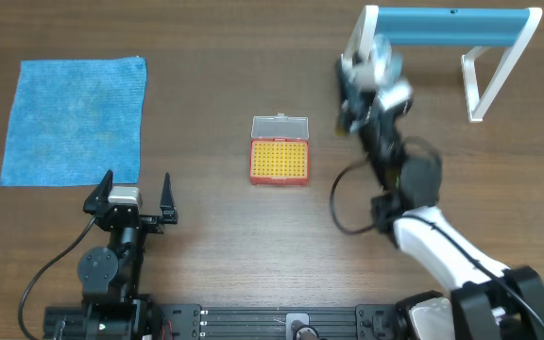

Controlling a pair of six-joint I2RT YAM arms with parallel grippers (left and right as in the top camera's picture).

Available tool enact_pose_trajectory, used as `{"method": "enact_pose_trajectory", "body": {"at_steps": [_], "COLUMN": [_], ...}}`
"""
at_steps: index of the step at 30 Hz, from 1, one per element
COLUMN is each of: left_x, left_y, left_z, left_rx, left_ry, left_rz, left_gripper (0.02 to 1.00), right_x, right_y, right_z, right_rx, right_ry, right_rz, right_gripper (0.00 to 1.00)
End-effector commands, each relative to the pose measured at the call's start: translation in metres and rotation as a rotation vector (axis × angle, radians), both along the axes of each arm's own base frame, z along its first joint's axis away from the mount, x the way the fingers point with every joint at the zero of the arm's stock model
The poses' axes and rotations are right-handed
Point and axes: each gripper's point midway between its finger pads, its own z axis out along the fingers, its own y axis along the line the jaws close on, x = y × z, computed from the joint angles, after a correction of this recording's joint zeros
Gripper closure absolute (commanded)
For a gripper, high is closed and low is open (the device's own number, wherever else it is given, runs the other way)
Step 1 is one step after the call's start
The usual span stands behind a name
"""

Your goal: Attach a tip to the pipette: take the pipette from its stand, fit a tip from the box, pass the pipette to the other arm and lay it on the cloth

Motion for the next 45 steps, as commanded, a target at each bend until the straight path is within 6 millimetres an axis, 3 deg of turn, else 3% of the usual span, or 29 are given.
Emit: {"method": "enact_pose_trajectory", "body": {"at_steps": [1, 7, 13, 25, 45], "left_x": [0.000, 0.000, 0.000, 0.000, 0.000], "left_y": [0.001, 0.001, 0.001, 0.001, 0.001], "left_z": [-0.001, -0.001, -0.001, -0.001, -0.001], "left_rx": [-0.008, -0.008, -0.008, -0.008, -0.008], "left_ry": [0.003, 0.003, 0.002, 0.003, 0.003], "left_rz": [0.009, 0.009, 0.009, 0.009, 0.009], "left_gripper": [0.023, 0.023, 0.023, 0.023, 0.023], "right_x": [-0.010, -0.018, -0.028, -0.017, -0.010], "right_y": [0.050, 0.085, 0.102, 0.093, 0.094], "right_z": [-0.073, -0.111, -0.125, -0.160, -0.184], "right_rx": [-0.039, -0.062, -0.044, -0.067, -0.199], "right_ry": [0.190, 0.295, 0.370, 0.472, 0.460], "right_rz": [0.197, 0.290, 0.393, 0.357, 0.320], "right_gripper": [0.915, 0.919, 0.919, 0.919, 0.921]}}
